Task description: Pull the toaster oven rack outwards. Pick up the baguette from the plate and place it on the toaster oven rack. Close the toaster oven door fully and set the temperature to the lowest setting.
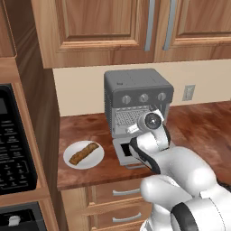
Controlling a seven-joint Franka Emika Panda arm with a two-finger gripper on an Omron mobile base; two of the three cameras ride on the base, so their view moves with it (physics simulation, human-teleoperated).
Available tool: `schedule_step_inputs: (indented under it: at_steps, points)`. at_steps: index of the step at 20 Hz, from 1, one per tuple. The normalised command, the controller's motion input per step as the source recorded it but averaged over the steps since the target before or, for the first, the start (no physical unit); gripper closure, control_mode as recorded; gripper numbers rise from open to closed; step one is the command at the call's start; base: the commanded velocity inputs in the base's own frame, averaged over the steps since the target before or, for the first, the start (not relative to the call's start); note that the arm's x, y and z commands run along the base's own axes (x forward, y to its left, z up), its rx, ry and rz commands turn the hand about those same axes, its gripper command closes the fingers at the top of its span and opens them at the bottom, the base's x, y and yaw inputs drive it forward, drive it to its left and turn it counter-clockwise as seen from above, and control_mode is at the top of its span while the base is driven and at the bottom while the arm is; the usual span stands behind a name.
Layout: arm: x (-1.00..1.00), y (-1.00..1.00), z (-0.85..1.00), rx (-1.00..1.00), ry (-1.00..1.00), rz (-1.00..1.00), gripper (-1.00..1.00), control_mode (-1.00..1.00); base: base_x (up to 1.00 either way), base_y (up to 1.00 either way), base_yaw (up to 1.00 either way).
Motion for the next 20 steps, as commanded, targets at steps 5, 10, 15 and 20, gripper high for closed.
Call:
schedule_step_inputs:
  at_steps: [5,10,15,20]
  points:
    - [0.41,0.01,-0.01,-0.03,0.00,0.00,-1.00,-1.00,0.00,0.00,0.00]
    - [0.11,0.07,-0.12,-0.09,0.00,0.00,-1.00,-1.00,0.00,0.00,0.00]
    - [0.04,0.18,-0.19,-0.15,0.00,0.01,-1.00,-1.00,0.00,0.00,0.00]
    - [0.24,0.19,-0.01,-0.02,0.00,0.00,-1.00,-1.00,0.00,0.00,0.00]
